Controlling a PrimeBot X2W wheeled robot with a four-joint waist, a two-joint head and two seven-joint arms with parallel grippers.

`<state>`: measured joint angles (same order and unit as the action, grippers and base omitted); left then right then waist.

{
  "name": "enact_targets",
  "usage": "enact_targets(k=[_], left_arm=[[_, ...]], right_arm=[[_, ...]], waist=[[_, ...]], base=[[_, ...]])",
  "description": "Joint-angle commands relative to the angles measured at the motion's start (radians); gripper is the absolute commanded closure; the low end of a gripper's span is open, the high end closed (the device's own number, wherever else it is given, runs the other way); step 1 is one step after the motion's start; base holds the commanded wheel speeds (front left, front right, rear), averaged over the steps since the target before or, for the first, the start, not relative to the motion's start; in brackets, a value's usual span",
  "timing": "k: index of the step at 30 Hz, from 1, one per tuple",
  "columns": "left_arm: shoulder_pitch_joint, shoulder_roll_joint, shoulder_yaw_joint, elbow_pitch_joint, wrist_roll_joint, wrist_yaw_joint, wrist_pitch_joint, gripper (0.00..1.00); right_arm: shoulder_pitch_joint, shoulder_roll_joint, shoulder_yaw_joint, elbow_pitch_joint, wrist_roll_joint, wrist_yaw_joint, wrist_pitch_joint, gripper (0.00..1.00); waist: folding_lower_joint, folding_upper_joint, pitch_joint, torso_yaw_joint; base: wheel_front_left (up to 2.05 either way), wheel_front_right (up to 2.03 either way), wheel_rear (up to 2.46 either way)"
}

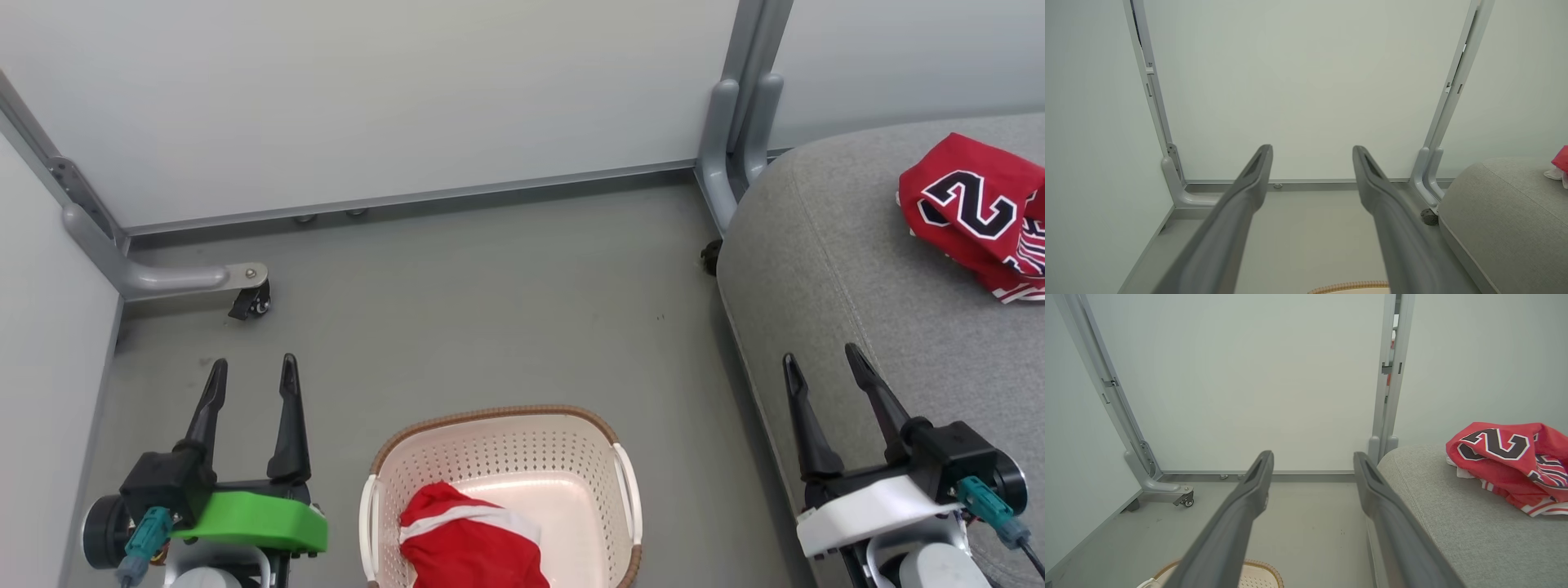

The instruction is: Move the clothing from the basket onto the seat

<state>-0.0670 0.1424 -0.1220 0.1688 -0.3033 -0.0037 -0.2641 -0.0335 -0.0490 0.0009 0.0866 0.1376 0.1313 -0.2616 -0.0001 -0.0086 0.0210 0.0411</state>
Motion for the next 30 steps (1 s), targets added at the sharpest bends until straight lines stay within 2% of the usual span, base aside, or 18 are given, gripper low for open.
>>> enact_targets(k=[1,8,30], left_arm=[[0.017,-0.003,0.011,-0.006,0.011,-0.006,0.0,0.0],[0.046,-0.02,0.042,-0.019,0.044,-0.025,0.0,0.0],[0.032,-0.049,0.093,-0.009,0.093,-0.067,0.0,0.0]], right_arm=[[0.021,-0.002,-0.003,-0.012,0.002,-0.001,-0.003,0.0],[0.064,-0.001,0.011,-0.035,0.018,-0.001,-0.003,0.0],[0.051,-0.001,0.025,-0.017,0.03,-0.001,-0.003,0.0]], waist=[[0.0001,0.0086,-0.01,0.003],[0.0001,0.0086,-0.027,0.004],[0.0001,0.0086,-0.025,-0.001]], base=[[0.0,0.0,0.0],[0.0,0.0,0.0],[0.0,0.0,0.0]])
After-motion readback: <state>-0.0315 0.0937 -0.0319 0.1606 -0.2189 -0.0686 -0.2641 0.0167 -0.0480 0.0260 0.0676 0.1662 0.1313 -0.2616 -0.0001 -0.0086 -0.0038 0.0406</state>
